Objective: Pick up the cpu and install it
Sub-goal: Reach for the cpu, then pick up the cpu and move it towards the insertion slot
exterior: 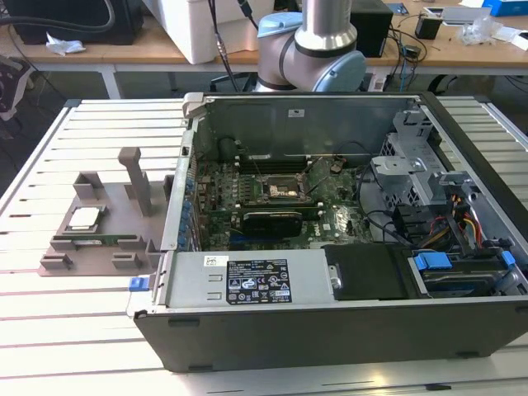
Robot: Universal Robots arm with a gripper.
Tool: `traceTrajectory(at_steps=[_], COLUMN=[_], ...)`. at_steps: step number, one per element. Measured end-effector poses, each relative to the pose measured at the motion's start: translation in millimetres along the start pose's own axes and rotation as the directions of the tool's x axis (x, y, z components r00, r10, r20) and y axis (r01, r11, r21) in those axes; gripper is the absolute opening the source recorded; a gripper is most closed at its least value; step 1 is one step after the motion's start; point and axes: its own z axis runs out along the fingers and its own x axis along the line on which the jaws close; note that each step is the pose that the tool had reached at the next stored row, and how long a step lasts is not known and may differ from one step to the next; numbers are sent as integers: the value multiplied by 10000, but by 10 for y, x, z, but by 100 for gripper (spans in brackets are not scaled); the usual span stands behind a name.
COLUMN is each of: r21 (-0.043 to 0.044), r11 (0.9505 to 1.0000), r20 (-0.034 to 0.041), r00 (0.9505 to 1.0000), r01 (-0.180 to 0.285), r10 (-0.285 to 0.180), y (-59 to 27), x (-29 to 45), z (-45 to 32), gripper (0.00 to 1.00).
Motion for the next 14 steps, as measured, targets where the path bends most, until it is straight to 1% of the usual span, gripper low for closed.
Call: traceTrajectory(at_steps=[8,10,13,14], r21=[0,0,0,0], r11=[10000,10000,10000,10000], r20=[0,0,0,-1], r00=[10000,10000,10000,10000], r01=[0,-1,0,0], r10=[0,1,0,0], y=[0,0,0,0], x=[2,3,4,4], z=[0,0,0,0], gripper=[11,24,60,66])
